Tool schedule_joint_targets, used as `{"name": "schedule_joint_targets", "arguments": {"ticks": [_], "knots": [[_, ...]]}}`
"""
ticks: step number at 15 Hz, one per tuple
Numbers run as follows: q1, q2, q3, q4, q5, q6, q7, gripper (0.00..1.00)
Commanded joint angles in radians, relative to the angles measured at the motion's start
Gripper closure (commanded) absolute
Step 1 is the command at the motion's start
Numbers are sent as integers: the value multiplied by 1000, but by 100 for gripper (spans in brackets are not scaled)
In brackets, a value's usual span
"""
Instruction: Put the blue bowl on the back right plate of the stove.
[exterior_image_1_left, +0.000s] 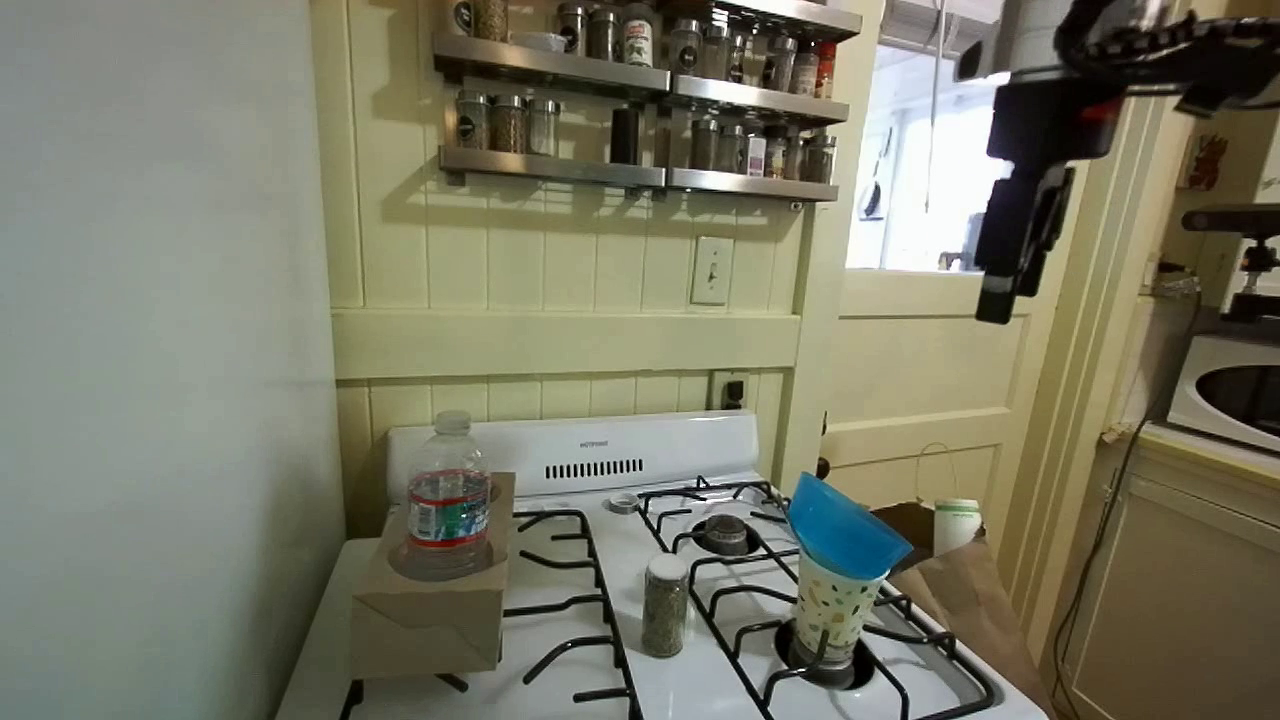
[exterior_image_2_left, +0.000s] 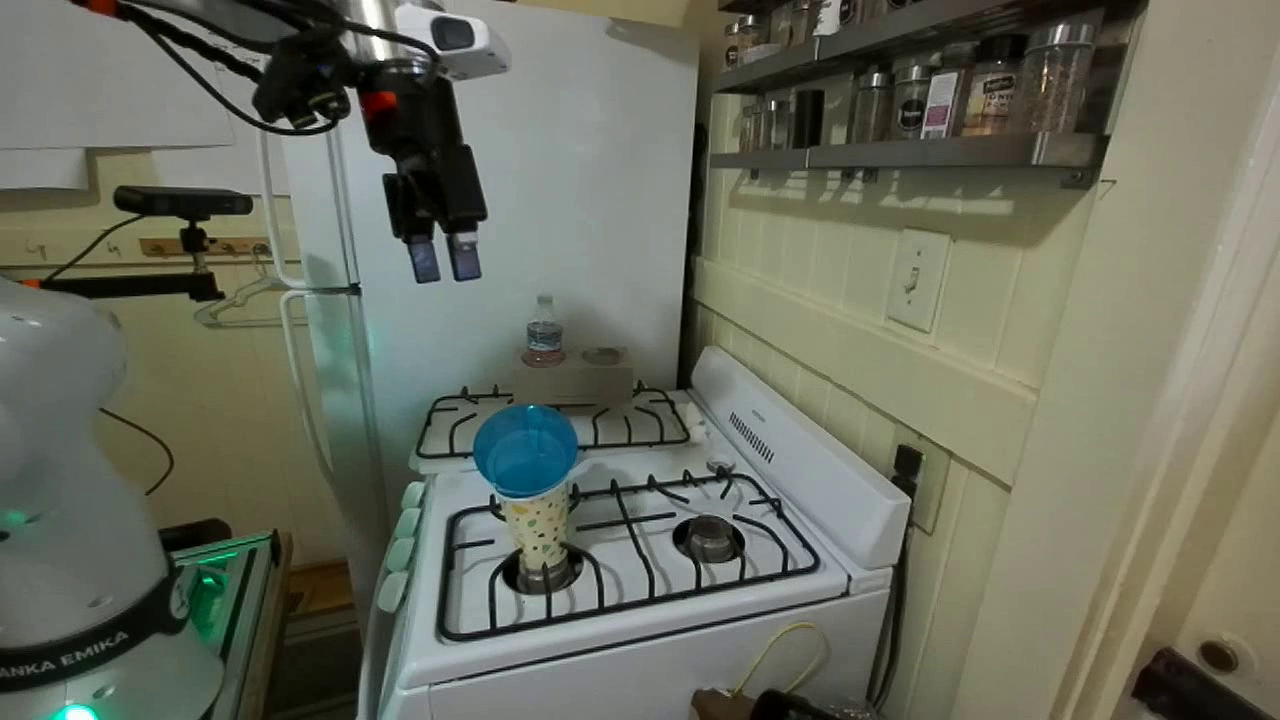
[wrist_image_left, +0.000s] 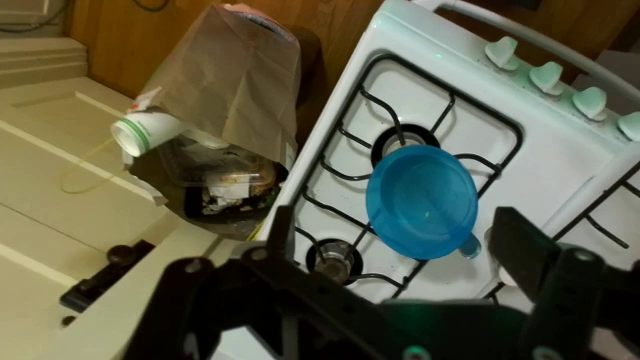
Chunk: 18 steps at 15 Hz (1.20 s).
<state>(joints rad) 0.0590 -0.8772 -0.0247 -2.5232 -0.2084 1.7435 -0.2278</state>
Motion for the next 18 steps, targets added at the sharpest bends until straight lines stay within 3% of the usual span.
{"name": "schedule_joint_targets", "arguments": {"ticks": [1, 5, 9, 10, 15, 18], "knots": [[75, 190, -70, 16, 79, 108, -91, 0], [98, 371, -78, 58, 172, 51, -163, 0], [62, 426, -15, 71, 136, -79, -95, 0], [64, 413, -27, 46, 153, -10, -127, 0], [69, 403, -17, 36, 153, -21, -151, 0], [97, 426, -59, 9, 206, 62, -328, 0]]}}
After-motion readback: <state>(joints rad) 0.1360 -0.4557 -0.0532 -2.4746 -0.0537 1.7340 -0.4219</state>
